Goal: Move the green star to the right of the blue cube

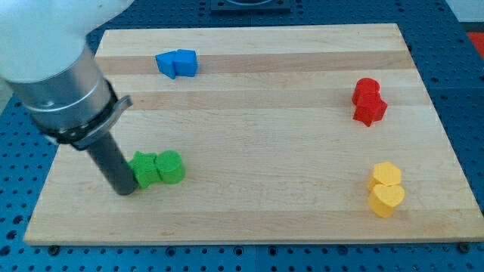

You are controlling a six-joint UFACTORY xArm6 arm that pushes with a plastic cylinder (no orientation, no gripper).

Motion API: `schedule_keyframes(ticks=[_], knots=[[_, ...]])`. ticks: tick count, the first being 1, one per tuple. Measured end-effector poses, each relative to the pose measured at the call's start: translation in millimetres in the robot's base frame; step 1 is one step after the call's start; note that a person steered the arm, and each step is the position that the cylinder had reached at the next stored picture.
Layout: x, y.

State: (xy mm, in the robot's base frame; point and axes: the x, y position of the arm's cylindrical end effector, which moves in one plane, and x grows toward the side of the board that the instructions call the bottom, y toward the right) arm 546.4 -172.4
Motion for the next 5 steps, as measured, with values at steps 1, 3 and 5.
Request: schedule_keyframes(ticks=[1,3,5], knots=[[-17.7,30.5],[-50.1,93.6],[-70.6,151.5]])
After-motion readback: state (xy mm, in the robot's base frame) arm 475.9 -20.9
